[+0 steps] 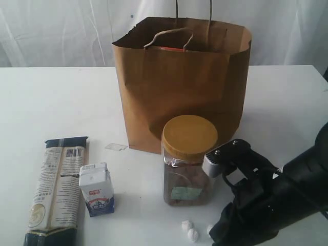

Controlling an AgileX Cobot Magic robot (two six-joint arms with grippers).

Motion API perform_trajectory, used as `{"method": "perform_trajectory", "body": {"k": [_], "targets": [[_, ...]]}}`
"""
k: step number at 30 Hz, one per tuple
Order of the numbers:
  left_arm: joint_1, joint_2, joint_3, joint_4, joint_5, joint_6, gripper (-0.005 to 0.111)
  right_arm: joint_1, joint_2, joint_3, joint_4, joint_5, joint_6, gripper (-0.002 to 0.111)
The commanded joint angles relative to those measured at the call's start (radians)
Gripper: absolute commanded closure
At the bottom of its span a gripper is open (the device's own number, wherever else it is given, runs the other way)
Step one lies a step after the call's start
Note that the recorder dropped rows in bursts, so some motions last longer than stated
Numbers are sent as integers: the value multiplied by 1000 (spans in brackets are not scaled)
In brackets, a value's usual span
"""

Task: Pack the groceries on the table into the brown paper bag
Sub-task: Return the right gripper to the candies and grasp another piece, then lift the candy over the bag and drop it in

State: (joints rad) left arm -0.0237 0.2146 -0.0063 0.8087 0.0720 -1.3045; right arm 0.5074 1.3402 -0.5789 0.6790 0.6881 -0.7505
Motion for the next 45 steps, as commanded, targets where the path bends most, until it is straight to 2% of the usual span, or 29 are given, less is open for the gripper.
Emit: {"method": "perform_trajectory", "body": {"k": [1, 7, 17, 24, 33, 36, 41, 45], "targets": [[1, -5, 6, 13, -1, 2, 107, 13, 22, -5, -5, -31, -55, 73], [1, -5, 6, 13, -1, 2, 107, 71, 65, -8, -30, -146, -287, 69], [1, -5, 6, 13, -1, 2, 107, 112, 111, -6, -147, -289, -191, 69], [1, -5, 6, 13, -1, 2, 107, 112, 179, -6, -197, -294, -190, 69], [1, -5, 6, 13, -1, 2, 107, 112, 230, -6, -145, -296, -161, 70], [1, -5, 6, 13, -1, 2, 107, 112, 231, -10, -145, -303, -161, 78], [1, -5, 6, 13, -1, 2, 107, 112, 231, -38, -145, -269, -149, 101], [1, -5, 6, 13, -1, 2, 107, 112, 231, -63, -120, -217, -86, 107]]}}
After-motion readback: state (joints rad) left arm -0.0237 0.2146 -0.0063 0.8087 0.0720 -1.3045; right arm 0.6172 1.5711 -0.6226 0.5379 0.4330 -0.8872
